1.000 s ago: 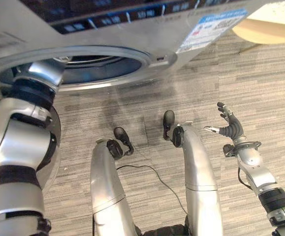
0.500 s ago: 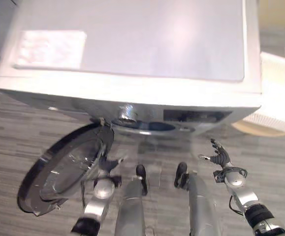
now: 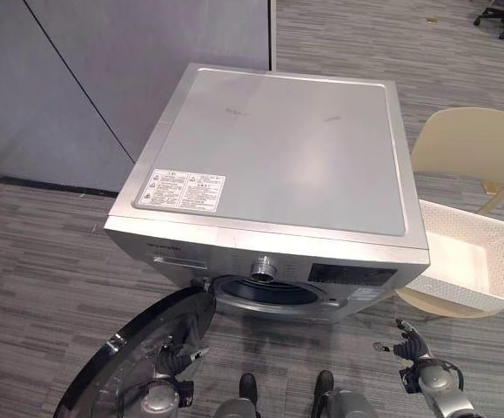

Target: Grab the laundry basket,head to the washer,open it,put in the laundry and shut it.

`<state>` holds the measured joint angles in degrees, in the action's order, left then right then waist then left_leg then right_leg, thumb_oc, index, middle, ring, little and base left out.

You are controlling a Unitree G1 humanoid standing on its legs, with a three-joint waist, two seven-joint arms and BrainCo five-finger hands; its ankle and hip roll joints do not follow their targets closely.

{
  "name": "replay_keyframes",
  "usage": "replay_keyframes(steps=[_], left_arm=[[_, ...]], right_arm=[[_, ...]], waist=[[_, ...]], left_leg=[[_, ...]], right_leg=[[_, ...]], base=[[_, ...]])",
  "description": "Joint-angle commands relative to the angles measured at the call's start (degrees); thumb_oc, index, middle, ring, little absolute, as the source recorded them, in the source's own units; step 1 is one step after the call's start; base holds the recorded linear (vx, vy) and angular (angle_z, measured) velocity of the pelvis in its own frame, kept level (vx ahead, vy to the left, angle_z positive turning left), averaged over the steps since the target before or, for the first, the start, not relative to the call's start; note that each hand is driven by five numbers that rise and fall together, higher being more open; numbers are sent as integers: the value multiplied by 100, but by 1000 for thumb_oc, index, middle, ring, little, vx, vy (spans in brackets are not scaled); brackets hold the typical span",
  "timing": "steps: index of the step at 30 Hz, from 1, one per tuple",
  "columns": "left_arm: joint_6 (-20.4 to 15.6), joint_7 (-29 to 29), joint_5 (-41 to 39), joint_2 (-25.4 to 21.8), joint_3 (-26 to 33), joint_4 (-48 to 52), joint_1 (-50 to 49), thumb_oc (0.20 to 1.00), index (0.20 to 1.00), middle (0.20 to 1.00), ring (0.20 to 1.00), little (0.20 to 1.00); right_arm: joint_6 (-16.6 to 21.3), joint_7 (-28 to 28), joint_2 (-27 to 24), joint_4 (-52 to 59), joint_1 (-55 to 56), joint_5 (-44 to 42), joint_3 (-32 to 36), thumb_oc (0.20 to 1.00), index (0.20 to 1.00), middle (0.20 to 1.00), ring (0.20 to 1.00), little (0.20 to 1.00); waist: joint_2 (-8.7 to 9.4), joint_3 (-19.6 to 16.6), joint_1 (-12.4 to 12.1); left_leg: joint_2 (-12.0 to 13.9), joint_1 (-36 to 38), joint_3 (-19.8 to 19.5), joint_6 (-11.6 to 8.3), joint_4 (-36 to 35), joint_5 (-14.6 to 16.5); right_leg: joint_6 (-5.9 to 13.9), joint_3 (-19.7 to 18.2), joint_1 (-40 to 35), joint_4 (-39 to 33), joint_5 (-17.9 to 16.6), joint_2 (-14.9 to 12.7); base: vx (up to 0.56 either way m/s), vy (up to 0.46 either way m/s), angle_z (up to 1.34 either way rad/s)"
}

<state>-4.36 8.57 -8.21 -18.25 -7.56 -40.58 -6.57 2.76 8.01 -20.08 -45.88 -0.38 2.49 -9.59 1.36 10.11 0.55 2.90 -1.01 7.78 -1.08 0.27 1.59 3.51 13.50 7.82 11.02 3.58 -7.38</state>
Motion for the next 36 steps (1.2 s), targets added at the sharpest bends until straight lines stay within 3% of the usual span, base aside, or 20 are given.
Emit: replay_keyframes(steps=[1,3,6,7,10,13,15,16,19,20,22,25,29,32,34,36], left_arm=[[-150,98,252,-233,42,54,363,1000,1000,1000,1000,1000],[-175,196,249,-357,10,76,599,1000,1000,1000,1000,1000],[-176,188,188,-380,67,161,591,1000,1000,1000,1000,1000],[-173,208,160,-385,103,186,543,1000,1000,1000,1000,1000],[-191,262,82,-336,188,300,445,1000,1000,1000,1000,1000],[-167,278,-8,-175,221,371,348,1000,1000,1000,1000,1000],[-169,250,22,-97,203,391,357,1000,1000,1000,1000,1000],[-169,250,22,-96,203,391,359,1000,1000,1000,1000,1000],[-202,211,154,-178,239,543,293,1000,1000,1000,1000,1000],[-201,211,154,-178,239,543,294,1000,1000,1000,1000,1000],[-209,289,219,-262,343,643,316,1000,1000,1000,1000,1000],[-212,416,330,-341,394,813,345,1000,1000,1000,1000,1000],[-224,601,1042,-964,443,1150,631,1000,1000,1000,1000,1000],[-192,705,1615,-1784,446,1157,1190,1000,1000,1000,1000,1000],[-165,724,1719,-1911,448,1106,1295,1000,1000,1000,1000,1000],[75,817,1937,-2281,428,631,1787,1000,1000,1000,1000,1000]], right_arm=[[71,26,-47,-6,-216,222,-100,1000,1000,1000,1000,1000],[102,14,43,-82,-188,125,-198,1000,1000,1000,1000,1000],[121,-54,92,-163,-144,138,-283,1000,1000,1000,1000,1000],[126,-47,121,-133,-104,140,-269,1000,1000,1000,1000,1000],[133,-31,143,-102,-120,8,-252,1000,1000,1000,1000,1000],[136,15,27,-116,-99,-67,-175,1000,1000,1000,1000,1000],[113,62,-70,-177,-101,-22,-115,1000,1000,1000,1000,1000],[113,62,-72,-178,-104,-22,-114,1000,1000,1000,1000,1000],[140,54,-94,-195,-38,-55,-51,1000,1000,1000,1000,1000],[140,54,-94,-195,-39,-55,-51,1000,1000,1000,1000,1000],[142,41,-107,-266,-75,-18,-21,1000,1000,1000,1000,1000],[158,47,-122,-257,-77,-39,35,1000,1000,1000,1000,1000],[212,-66,-263,-141,7,5,82,1000,1000,1000,1000,1000],[266,-179,-424,59,57,60,70,1000,1000,1000,1000,1000],[275,-203,-440,103,89,82,65,1000,1000,1000,1000,1000],[231,-295,-461,133,103,164,-21,1000,1000,1000,1000,1000]], waist=[[168,312,37],[123,312,6],[161,139,-150],[215,97,-231],[304,69,-468],[153,200,-508],[110,335,-449],[101,326,-446],[204,285,-324],[201,273,-318],[184,155,-223],[116,64,-172],[96,-124,-90],[102,-188,-15],[108,-201,-13],[137,-217,38]], left_leg=[[-116,-347,-95,138,72,130],[19,-568,-75,163,32,-132],[45,-643,-89,150,-139,-305],[43,-716,-94,123,-144,-369],[115,-1145,-107,-74,-87,-752],[214,-1507,-256,-291,-20,-1103],[120,-1511,-276,-265,268,-806],[128,-1531,-284,-266,276,-809],[-113,-1324,-314,-182,1011,-138],[-112,-1342,-320,-182,1007,-150],[-193,-816,-409,-143,1054,279],[-224,-668,-471,-134,751,193],[-306,-439,-481,-73,376,217],[-301,-332,-395,-40,305,251],[-303,-302,-369,-25,292,267],[-309,-323,-309,3,317,306]], right_leg=[[628,-363,70,-468,-396,-184],[522,-718,24,383,172,197],[433,-681,-359,867,510,394],[421,-707,-545,735,579,446],[140,-659,-911,-217,860,561],[-17,-668,-864,-575,809,760],[-25,-473,-789,-656,695,680],[-28,-468,-777,-664,682,689],[-19,-255,-751,-881,429,429],[-19,-249,-736,-886,419,431],[3,-180,-704,-928,370,396],[39,-176,-671,-896,337,438],[126,-198,-786,-943,280,387],[212,-228,-836,-943,234,323],[231,-244,-843,-936,232,314],[298,-276,-791,-899,200,273]], base=[[-206,38,-36],[-285,4,3],[-180,-108,14],[-215,-217,-3],[-232,-247,-13],[-248,-197,16],[-278,-90,60],[-264,-31,64],[-173,5,30],[-66,17,36],[-22,89,44],[24,115,16],[87,147,0],[64,172,-9],[38,96,-14],[33,137,-7]])
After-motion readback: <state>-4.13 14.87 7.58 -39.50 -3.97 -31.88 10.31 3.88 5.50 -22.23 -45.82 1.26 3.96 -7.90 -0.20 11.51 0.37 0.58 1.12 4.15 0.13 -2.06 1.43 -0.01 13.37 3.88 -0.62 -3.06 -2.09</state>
